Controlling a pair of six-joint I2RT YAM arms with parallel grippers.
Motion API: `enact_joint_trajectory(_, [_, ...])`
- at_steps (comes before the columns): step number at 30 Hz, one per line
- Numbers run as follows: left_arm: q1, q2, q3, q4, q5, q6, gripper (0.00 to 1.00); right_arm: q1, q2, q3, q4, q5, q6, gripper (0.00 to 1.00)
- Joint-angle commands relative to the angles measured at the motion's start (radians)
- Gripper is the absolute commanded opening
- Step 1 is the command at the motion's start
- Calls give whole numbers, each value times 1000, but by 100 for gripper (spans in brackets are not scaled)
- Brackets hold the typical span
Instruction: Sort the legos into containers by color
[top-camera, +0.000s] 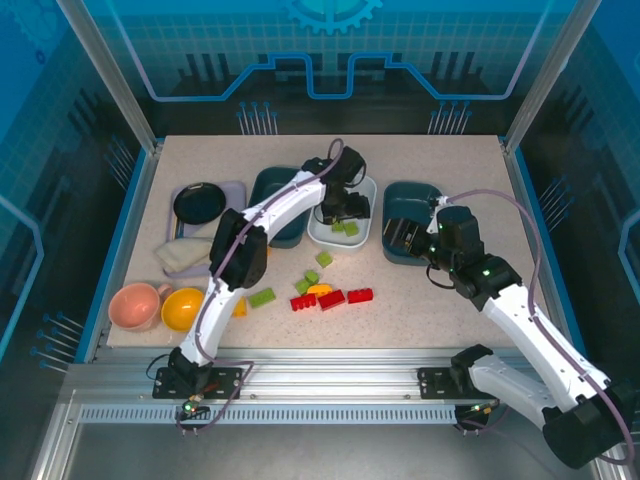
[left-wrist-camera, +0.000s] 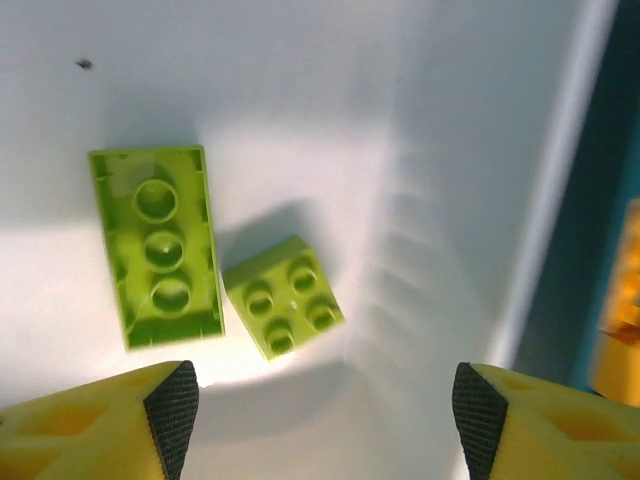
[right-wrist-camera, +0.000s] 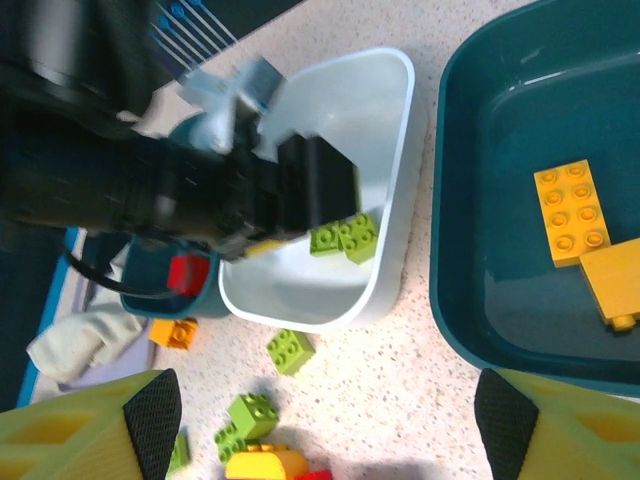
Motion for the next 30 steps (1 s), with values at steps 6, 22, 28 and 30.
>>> enact_joint_trajectory(6, [67,-445,-325,61,-5,-124,73,22,20,50,-62,-13,-145,80])
enact_joint_trajectory(22, [206,-1317,-1054,-178,-351,-355,75,651,636,437,-1,21,-373,79])
enact_joint_trajectory(28, [206,-1565,-1120,-353,-419,-407,76,711,915,673,-73,182,-167,79])
enact_joint_trajectory(30, [206,-1608,-1123,-384,-415,-404,76,699,981,719,-64,203,-63,81])
